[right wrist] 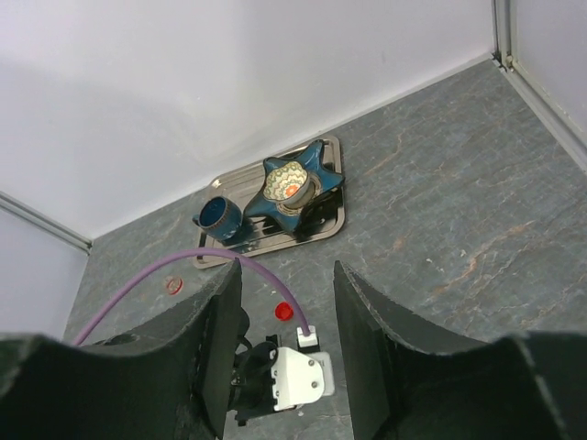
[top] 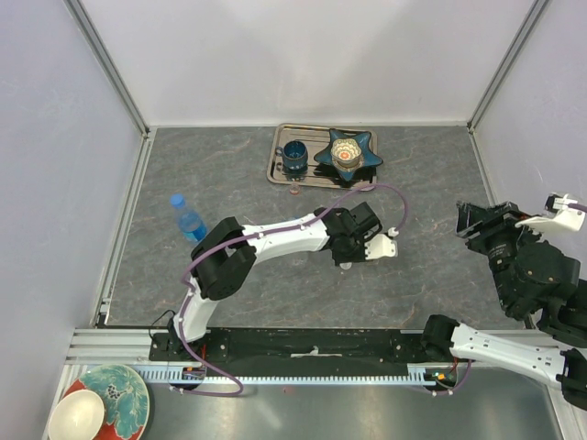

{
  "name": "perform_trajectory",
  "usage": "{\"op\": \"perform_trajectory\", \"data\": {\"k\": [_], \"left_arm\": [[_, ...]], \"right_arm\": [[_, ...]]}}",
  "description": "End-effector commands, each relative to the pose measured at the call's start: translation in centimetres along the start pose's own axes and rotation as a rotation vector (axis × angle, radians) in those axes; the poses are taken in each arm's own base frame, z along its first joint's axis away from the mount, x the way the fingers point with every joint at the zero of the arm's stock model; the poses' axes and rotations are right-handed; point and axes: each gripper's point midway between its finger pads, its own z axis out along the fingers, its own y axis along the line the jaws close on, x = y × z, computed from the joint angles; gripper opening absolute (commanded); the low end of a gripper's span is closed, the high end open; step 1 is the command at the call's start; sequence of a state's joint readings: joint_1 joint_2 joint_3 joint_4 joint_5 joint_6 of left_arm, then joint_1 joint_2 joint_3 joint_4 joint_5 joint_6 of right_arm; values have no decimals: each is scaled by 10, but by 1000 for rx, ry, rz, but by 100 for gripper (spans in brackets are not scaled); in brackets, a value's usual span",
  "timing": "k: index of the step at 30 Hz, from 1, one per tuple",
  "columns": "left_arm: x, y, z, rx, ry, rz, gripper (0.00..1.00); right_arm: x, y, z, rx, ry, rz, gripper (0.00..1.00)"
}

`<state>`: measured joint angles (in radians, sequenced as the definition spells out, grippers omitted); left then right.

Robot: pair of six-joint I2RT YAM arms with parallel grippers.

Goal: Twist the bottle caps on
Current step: Pick up the bottle cap from the center of the board.

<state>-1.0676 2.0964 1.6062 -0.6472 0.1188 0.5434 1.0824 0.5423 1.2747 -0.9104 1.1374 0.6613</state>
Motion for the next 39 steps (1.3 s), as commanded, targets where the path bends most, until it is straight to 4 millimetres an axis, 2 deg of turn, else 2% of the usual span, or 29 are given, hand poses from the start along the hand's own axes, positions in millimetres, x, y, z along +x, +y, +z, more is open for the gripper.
{"op": "perform_trajectory", "data": {"k": [1, 3, 4, 7, 8, 9, 10, 11, 12, 13, 14, 16, 17, 19, 20, 21, 22, 23, 24, 26, 27, 28, 31, 34, 35, 39], "left_arm": [[-70, 45, -103, -236, -236, -10, 2], [-82, 56, -141, -312, -303, -5, 2], [-89, 63, -173, -378, -344, -2, 2], [-99, 78, -237, -504, -413, -9, 2], [-105, 76, -285, -567, -508, 16, 2], [-102, 73, -296, -599, -531, 69, 2], [-118, 74, -332, -670, -658, 99, 2], [-118, 66, -377, -731, -766, 119, 2], [-115, 59, -379, -739, -796, 154, 2], [-120, 52, -394, -751, -867, 176, 2], [-126, 50, -417, -799, -964, 176, 2], [-119, 35, -435, -818, -1074, 187, 2], [-121, 30, -457, -858, -1163, 193, 2], [-114, 22, -466, -885, -1194, 226, 2], [-113, 23, -480, -924, -1233, 224, 2], [-111, 24, -483, -946, -1241, 220, 2], [-105, 24, -493, -980, -1261, 202, 2], [-105, 23, -495, -979, -1263, 203, 2], [-103, 22, -491, -960, -1250, 196, 2], [-99, 18, -495, -944, -1260, 182, 2], [-98, 18, -493, -928, -1267, 155, 2], [-94, 18, -498, -939, -1279, 136, 2], [-84, 24, -496, -954, -1282, 76, 2], [-79, 24, -497, -953, -1293, 61, 2], [-77, 22, -499, -951, -1301, 63, 2], [-72, 19, -491, -945, -1287, 68, 2]], "right_arm": [[-9, 13, 3, 3, -14, 65, 52], [-11, 15, 4, 12, -22, 93, 53], [-12, 16, 4, 18, -26, 128, 54], [-9, 21, 7, 32, -36, 196, 54], [-7, 25, 8, 22, -29, 209, 55], [-2, 30, 10, 12, -19, 219, 55], [-2, 37, 11, -4, -18, 267, 55], [4, 45, 11, -30, 6, 289, 55], [9, 55, 13, -54, 14, 326, 56], [14, 63, 14, -77, 27, 344, 56], [18, 72, 15, -105, 46, 379, 56], [28, 98, 13, -190, 96, 442, 59], [32, 109, 14, -215, 116, 470, 60], [31, 140, 7, -339, 158, 549, 66], [33, 153, 6, -380, 173, 569, 71], [23, 171, 2, -456, 163, 645, 74], [22, 186, -4, -522, 191, 662, 76], [27, 199, -3, -546, 210, 663, 78], [12, 212, -7, -595, 195, 690, 81], [18, 235, -8, -649, 223, 657, 86], [7, 243, -11, -680, 209, 679, 87], [5, 248, -11, -701, 203, 684, 89], [0, 261, -14, -780, 191, 769, 93], [5, 268, -10, -804, 220, 843, 93], [13, 274, -11, -822, 254, 848, 93], [23, 285, -7, -877, 321, 940, 89]]}}
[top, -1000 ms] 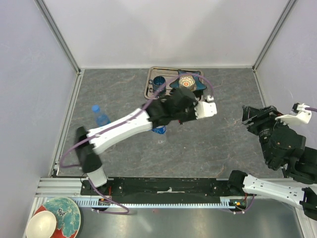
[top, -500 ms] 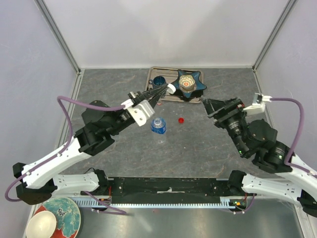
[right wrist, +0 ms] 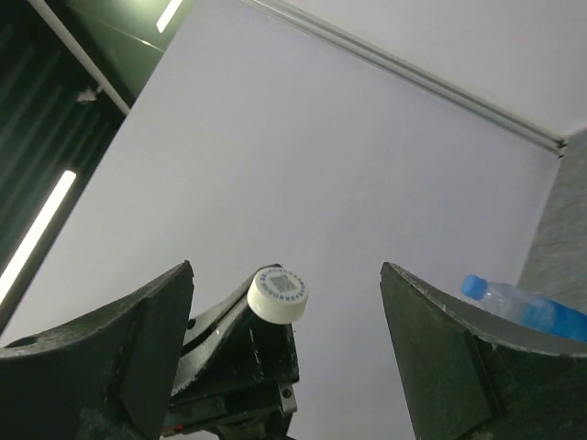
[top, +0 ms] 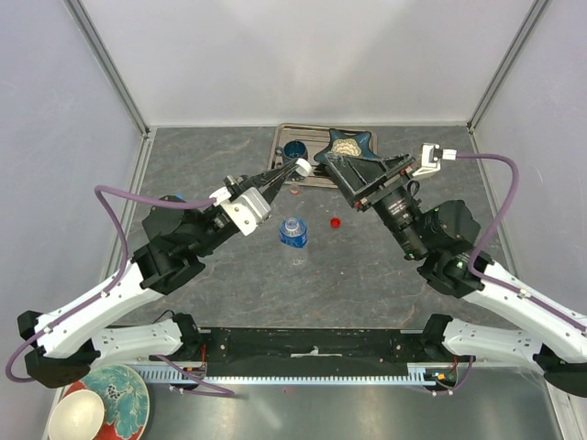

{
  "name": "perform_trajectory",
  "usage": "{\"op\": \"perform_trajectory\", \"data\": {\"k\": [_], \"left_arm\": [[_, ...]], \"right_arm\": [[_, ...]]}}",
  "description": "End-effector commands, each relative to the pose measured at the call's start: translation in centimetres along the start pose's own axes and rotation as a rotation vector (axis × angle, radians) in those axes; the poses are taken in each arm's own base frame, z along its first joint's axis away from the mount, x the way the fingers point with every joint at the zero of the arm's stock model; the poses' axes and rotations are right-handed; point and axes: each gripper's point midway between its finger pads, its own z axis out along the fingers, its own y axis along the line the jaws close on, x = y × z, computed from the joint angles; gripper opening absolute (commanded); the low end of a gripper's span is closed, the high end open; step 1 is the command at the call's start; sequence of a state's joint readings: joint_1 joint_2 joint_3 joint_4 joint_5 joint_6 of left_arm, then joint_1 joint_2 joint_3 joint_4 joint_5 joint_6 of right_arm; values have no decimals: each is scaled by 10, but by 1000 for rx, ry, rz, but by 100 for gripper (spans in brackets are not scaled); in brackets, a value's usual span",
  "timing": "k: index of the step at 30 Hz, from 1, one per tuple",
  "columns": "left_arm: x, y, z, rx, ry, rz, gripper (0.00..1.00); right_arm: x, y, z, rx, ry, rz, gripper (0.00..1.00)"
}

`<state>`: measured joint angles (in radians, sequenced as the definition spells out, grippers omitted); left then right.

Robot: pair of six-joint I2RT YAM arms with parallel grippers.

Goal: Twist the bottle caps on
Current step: Pick up the bottle cap from the center of the board.

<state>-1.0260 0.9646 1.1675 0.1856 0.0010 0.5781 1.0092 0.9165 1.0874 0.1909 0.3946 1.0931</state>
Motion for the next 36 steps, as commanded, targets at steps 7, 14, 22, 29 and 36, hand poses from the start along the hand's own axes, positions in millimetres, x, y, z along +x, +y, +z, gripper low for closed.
{"op": "perform_trajectory", "data": {"k": [7, 14, 22, 29, 36], "left_arm": [[-6, -2, -11, 4, -56, -16, 2], [4, -12, -8, 34, -38, 1, 2], [9, -13, -4, 34, -29, 7, 2], [13, -15, -3, 35, -28, 13, 2], [17, -15, -4, 32, -19, 17, 2]], "right_arm": [[32, 18, 22, -156, 164, 209, 87], [36, 20, 25, -206, 202, 242, 77], [35, 21, 20, -217, 213, 250, 64], [36, 18, 18, -215, 223, 256, 54], [34, 19, 19, -216, 219, 247, 49]]}}
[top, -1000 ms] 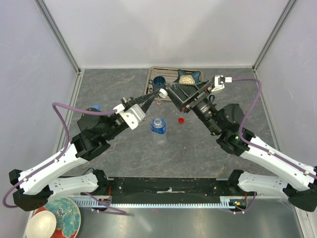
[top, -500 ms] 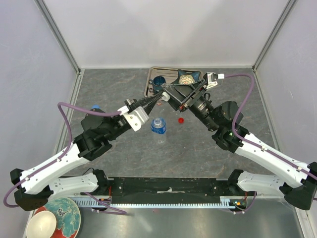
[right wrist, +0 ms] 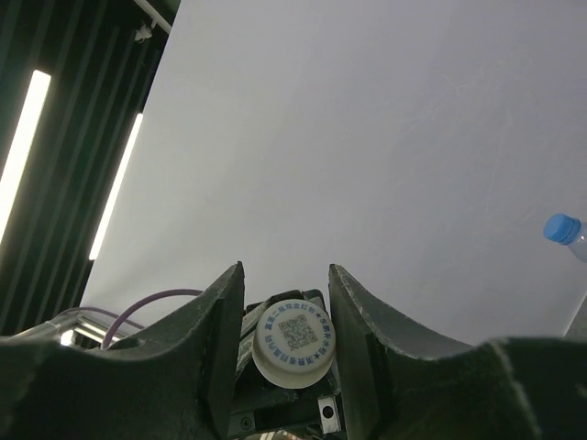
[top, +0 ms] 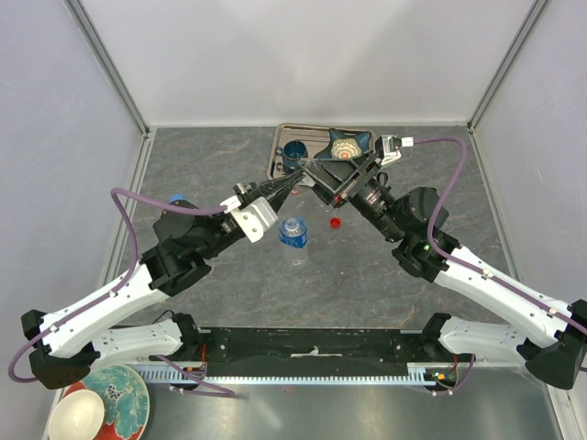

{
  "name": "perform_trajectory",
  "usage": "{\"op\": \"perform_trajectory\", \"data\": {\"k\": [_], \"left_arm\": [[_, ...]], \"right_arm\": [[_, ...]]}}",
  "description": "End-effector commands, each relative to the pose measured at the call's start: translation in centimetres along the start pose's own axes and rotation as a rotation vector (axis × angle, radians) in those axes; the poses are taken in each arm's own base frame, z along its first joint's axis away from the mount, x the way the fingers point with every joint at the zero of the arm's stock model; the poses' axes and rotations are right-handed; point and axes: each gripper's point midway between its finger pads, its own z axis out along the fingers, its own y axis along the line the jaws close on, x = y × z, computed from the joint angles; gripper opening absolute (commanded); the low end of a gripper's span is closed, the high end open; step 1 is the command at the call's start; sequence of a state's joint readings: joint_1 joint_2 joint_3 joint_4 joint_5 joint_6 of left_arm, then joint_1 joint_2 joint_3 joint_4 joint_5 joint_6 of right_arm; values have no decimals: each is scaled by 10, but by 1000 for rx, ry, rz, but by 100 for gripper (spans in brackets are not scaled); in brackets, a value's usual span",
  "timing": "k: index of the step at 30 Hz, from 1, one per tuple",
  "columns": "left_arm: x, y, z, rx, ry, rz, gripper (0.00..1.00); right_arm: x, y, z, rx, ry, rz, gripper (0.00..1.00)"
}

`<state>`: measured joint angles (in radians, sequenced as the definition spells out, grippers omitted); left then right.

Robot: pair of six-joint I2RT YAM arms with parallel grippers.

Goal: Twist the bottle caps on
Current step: Pick up the bottle cap from the center of the board.

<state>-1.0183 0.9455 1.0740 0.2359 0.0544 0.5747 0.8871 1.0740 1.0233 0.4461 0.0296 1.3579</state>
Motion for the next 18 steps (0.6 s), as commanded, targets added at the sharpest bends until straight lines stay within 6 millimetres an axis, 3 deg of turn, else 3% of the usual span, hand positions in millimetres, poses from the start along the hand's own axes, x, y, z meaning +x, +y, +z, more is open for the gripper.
{"op": "perform_trajectory", "data": {"k": [1, 15, 16, 17, 18], "left_arm": [[0, 4, 0, -19, -12, 20, 2], [15, 7, -7, -48, 35, 27, 4], [15, 9, -7, -56, 38, 16, 9], [16, 9, -8, -54, 47, 8, 26], [15, 10, -8, -54, 51, 1, 35]], "right_arm": [[-3, 30, -7, -93, 6, 8, 49], [-6, 32, -9, -76, -2, -75, 31], [-7, 34, -9, -73, -8, -87, 27], [-8, 31, -10, -53, -7, -99, 26], [-13, 31, -12, -40, -28, -134, 24]]}}
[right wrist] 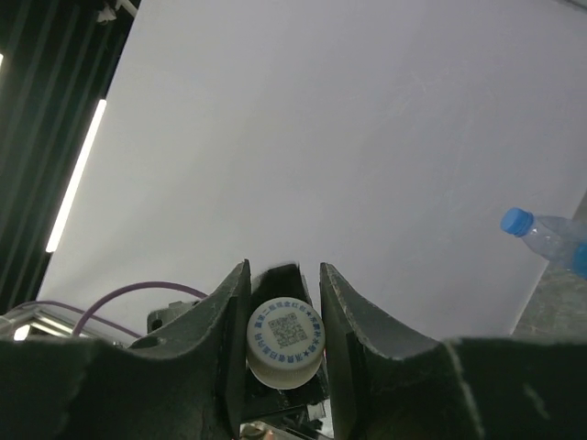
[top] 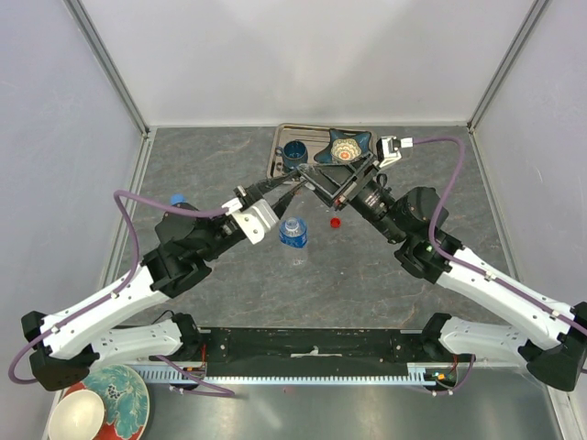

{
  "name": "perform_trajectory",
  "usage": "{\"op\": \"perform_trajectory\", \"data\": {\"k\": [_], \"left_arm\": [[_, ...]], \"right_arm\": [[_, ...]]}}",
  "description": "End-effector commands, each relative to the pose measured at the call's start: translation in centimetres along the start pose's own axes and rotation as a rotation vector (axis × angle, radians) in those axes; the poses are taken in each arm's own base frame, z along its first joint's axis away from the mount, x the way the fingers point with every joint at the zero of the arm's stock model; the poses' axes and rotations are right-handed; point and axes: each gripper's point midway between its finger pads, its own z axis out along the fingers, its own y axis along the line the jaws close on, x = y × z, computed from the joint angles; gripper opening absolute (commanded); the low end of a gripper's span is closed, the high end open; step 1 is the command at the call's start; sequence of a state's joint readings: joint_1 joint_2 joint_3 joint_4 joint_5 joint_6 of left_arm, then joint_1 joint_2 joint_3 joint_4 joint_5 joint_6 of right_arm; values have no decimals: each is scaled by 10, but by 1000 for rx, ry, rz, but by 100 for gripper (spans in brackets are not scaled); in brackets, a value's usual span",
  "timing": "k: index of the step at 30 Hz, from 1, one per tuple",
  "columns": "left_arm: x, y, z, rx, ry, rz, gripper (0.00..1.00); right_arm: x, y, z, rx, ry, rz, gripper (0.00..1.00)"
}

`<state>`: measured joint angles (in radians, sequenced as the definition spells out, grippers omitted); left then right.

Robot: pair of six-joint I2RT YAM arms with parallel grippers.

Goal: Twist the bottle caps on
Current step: Pick up the bottle cap from the center of the board.

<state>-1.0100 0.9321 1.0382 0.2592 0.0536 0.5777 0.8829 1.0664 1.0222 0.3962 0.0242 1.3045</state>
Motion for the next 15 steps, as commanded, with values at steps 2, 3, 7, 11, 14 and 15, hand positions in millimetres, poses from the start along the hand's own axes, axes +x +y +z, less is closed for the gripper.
{"op": "perform_trajectory", "data": {"k": [2, 3, 7, 11, 14, 15], "left_arm": [[6, 20, -6, -80, 74, -32, 65], [4, 23, -7, -88, 78, -41, 73], [-10, 39, -17, -124, 78, -86, 94], [-2, 42, -32, -158, 122, -171, 99], [34, -18, -43, 82, 288, -319, 99], [45, -43, -52, 201, 357, -344, 99]], "right_arm": [[-20, 32, -13, -8, -54, -124, 21], [-24, 34, -18, 5, -65, -165, 21], [-43, 22, -34, 125, -137, -254, 21], [-65, 12, -55, 237, -212, -352, 21], [-85, 13, -77, 302, -287, -432, 22], [-91, 20, -88, 298, -310, -446, 22]]}}
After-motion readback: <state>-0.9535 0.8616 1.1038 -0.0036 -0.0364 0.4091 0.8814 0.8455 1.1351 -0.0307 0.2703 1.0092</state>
